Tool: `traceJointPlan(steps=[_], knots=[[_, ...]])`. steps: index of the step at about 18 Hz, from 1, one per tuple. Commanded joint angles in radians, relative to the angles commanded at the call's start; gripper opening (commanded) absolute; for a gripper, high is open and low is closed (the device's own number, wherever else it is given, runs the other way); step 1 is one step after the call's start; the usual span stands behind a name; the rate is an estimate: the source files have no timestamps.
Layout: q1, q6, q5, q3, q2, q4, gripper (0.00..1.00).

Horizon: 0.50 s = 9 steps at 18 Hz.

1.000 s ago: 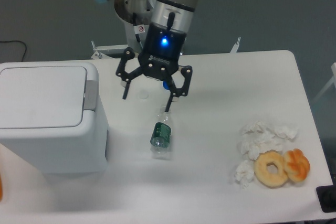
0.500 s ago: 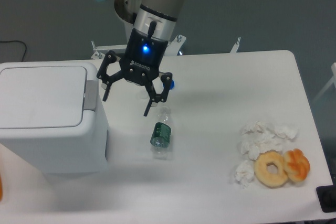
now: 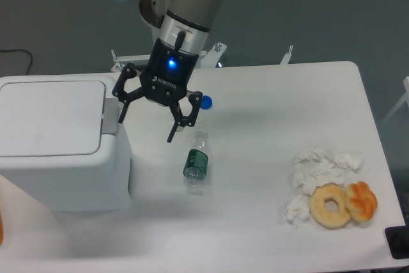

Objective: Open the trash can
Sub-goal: 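Move the gripper toward the white trash can lid, then press the gripper finger on the trash can lid to pop it open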

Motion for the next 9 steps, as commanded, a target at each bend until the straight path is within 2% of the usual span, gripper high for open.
traceJointPlan(steps=[9], knots=[[-0.003,-0.002,-0.043,0.000,0.003,-0.002,1.00]])
